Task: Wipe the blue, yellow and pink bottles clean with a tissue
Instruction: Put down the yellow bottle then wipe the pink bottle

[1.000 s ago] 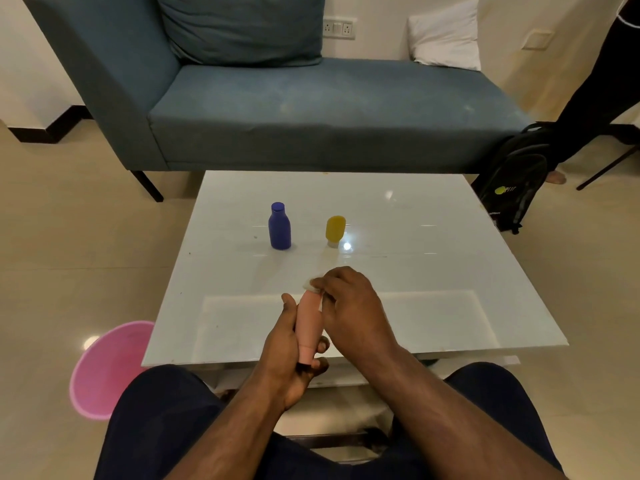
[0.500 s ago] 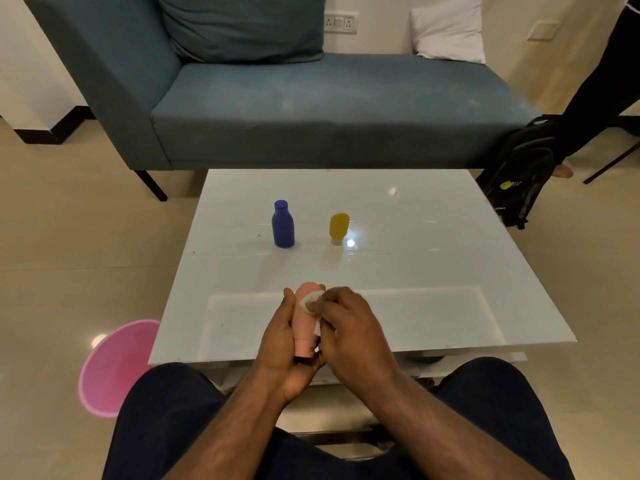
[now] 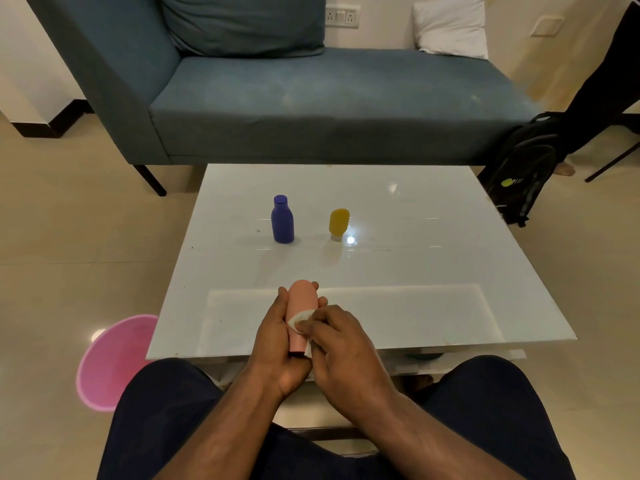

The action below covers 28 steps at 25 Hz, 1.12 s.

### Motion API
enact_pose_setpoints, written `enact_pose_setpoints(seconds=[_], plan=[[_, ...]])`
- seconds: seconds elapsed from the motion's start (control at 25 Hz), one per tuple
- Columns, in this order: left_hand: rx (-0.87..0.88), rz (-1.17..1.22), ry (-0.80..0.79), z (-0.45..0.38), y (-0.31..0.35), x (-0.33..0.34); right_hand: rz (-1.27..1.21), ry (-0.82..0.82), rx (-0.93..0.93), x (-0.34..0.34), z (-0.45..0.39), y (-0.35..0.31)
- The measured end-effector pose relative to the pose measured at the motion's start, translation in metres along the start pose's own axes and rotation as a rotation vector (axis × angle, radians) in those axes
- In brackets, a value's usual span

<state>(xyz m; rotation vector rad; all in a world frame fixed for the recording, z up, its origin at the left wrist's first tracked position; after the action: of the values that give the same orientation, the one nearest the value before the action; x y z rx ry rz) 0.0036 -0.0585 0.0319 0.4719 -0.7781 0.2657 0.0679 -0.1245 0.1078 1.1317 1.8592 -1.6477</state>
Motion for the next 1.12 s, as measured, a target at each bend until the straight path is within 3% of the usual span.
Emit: enact_pose_setpoints(seconds=[0.24,0.48,0.72,1.0,1.12], plan=[[0.033,-0.118,-0.003,0.003,-0.004,0.009,0.012,0.070,0.131,-0.015,-0.040,0.027],[0.046,-0.053,-0.025,0.001,0.001,0.005,0.070,-0.019,-0.005,-0.006,-0.003,-0.008],[0.047,-0.156,-0.044,0.007,-0.002,0.012,0.068,0.034,0.130,-0.011,-0.043,0.024],[0.036,-0.075,-0.041,0.001,0.001,0.007,0.118,-0.085,-0.054,-0.004,-0.006,-0.011],[0.038,-0.160,-0.025,0.003,-0.002,0.008,0.104,-0.028,0.040,-0.008,-0.030,0.014]])
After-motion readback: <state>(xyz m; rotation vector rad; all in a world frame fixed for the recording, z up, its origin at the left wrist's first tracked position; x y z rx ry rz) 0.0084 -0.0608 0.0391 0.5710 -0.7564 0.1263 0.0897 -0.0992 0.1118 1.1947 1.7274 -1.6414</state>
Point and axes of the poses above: each hand's wrist, its own z-axis away from the middle knuckle, its own x-axis out of the palm, y = z × x, the point moved 5 cm from there along -z, towards the middle knuckle, and after that the axes turned 1 degree about -z, right-handed, at the moved point
